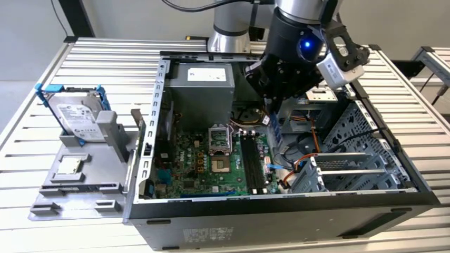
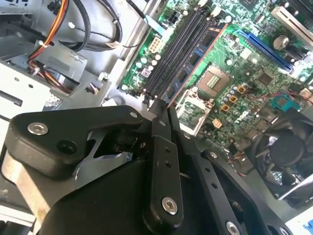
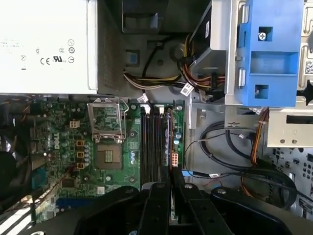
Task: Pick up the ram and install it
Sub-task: 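Insert the ram into the slot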
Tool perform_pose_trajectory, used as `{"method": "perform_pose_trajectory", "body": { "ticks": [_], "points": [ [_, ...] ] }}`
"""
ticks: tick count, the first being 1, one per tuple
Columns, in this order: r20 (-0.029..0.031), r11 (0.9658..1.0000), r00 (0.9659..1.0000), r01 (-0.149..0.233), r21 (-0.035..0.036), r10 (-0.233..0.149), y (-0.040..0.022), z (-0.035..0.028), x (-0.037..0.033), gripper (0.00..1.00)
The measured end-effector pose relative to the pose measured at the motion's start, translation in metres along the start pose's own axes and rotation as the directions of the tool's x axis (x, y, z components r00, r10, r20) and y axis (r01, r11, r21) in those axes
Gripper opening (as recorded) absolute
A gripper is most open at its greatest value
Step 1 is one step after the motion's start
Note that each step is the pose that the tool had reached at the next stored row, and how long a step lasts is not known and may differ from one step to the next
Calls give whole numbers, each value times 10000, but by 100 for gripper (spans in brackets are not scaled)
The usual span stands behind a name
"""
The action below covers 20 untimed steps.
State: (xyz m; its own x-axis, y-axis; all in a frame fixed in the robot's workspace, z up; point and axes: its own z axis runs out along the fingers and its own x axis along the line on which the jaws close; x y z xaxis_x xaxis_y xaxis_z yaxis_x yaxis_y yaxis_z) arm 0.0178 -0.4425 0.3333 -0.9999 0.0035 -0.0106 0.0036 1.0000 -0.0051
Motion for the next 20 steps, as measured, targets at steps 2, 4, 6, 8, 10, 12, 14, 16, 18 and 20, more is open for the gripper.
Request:
{"method": "perform_pose_trajectory", "body": {
  "ticks": [2, 4, 6, 8, 10, 12, 14, 16, 18, 20],
  "points": [
    [0, 10000, 10000, -35, 1, 35, 0, 40, -2, 0],
    [0, 10000, 10000, -58, 2, 58, 0, 76, -5, 0],
    [0, 10000, 10000, -66, 1, 66, 1, 113, -8, 0],
    [-1, 10000, 10000, -75, 2, 75, 1, 166, -13, 0],
    [0, 10000, 10000, -91, 1, 91, 1, 215, -17, 0],
    [-1, 9999, 9999, -108, 2, 108, 1, 252, -19, 0],
    [-1, 9999, 9999, -144, 1, 144, 1, 297, -21, 0],
    [-2, 9998, 9998, -185, 4, 185, -3, 333, -21, 0],
    [16, 9997, 9997, -240, 4, 240, -29, 368, -21, 0],
    [35, 9996, 9996, -289, 4, 289, -58, 405, -21, 0]
  ]
}}
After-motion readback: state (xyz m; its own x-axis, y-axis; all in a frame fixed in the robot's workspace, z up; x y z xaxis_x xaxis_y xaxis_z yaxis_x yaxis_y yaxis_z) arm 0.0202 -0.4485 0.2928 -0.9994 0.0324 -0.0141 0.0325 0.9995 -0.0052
